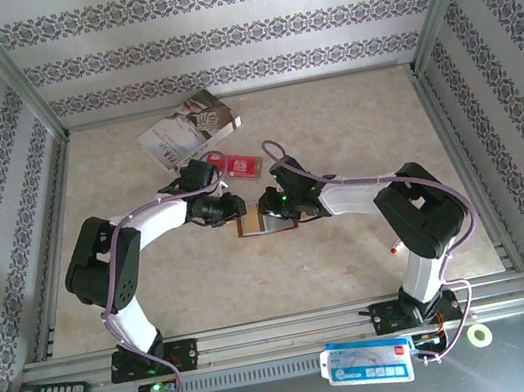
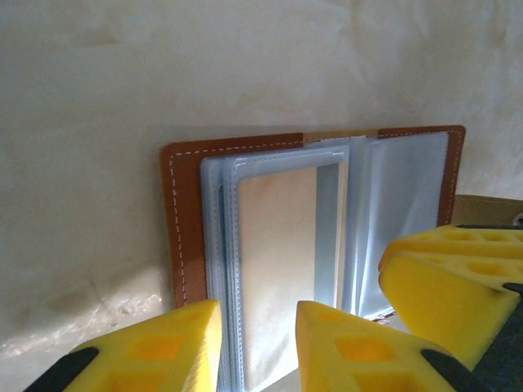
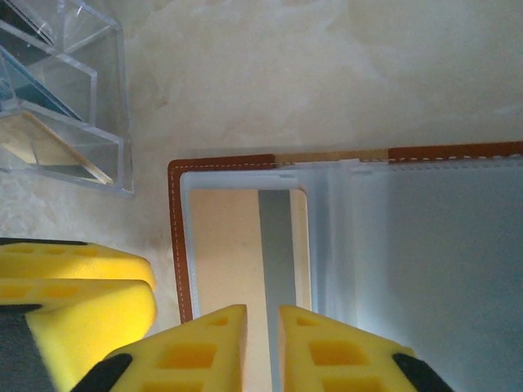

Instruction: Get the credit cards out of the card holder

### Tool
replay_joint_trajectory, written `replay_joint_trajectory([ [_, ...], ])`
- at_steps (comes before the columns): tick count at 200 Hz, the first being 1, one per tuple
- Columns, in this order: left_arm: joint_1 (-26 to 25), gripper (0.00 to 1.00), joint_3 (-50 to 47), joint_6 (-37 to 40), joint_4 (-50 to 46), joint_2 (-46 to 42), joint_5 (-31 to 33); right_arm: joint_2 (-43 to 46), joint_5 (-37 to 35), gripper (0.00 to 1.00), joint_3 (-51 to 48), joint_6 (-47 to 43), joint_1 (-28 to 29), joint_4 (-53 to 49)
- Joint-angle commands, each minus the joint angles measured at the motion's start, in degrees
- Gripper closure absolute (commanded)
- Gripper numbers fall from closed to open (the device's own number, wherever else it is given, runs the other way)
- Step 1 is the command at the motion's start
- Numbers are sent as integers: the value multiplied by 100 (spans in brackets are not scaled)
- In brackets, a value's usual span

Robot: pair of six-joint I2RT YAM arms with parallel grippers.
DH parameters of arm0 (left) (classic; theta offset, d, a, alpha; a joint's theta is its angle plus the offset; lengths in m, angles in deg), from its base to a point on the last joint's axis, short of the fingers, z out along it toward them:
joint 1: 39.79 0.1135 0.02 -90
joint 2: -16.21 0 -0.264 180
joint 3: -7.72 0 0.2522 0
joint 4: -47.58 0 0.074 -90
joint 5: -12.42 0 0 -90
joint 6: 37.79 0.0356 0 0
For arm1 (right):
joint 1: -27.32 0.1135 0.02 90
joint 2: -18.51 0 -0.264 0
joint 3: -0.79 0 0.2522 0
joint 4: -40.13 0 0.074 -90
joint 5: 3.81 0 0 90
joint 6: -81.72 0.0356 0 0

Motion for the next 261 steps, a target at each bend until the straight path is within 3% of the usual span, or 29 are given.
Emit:
replay_joint_trajectory([
  [1, -93, 73, 211, -21, -3, 137, -8, -166, -34, 84, -112, 108, -47, 156],
  [85, -137, 77, 43, -78, 195, 339, 275, -274, 11, 82, -227, 149, -99, 229],
  [182, -140, 94, -125, 85, -20, 502, 424, -338, 395, 88, -298, 35, -157, 457],
  [261, -136, 94, -67, 168, -117, 564, 410, -429, 426, 83, -302, 87, -203, 474],
])
